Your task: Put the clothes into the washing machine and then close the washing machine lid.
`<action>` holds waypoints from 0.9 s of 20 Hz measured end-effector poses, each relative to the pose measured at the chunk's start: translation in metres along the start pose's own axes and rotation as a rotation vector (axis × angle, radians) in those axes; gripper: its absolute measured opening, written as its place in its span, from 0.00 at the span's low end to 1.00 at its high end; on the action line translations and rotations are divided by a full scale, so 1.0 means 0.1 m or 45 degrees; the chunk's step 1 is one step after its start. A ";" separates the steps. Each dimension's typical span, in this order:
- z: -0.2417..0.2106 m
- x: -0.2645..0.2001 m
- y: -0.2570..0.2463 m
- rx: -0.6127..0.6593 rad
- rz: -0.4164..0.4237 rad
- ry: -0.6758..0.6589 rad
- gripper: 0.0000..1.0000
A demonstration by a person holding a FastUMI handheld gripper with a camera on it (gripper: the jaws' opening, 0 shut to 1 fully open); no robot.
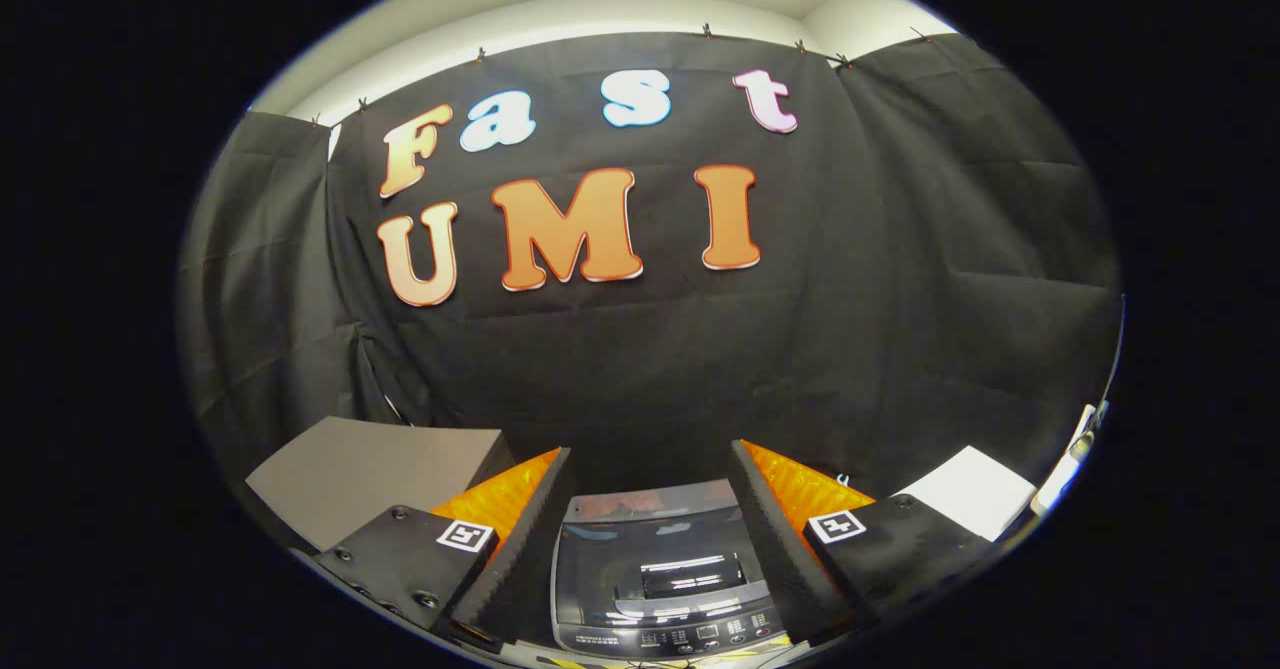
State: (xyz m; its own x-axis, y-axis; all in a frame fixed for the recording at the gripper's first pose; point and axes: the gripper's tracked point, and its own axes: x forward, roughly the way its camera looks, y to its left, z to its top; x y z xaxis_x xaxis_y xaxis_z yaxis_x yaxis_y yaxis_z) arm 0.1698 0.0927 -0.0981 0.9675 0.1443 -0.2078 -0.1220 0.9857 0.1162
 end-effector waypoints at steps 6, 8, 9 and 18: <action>0.50 -0.57 -0.39 -0.013 -0.006 -0.109 0.99; 0.65 -0.76 -0.56 -0.007 -0.024 -0.146 0.99; 0.71 -0.84 -0.65 -0.006 -0.031 -0.163 0.99; 0.85 -1.46 -1.33 -0.033 -0.075 -0.235 0.98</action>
State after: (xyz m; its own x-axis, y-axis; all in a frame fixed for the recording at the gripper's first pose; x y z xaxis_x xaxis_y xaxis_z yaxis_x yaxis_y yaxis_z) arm 0.0632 -0.0674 -0.0006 0.9971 0.0701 -0.0312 -0.0672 0.9942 0.0839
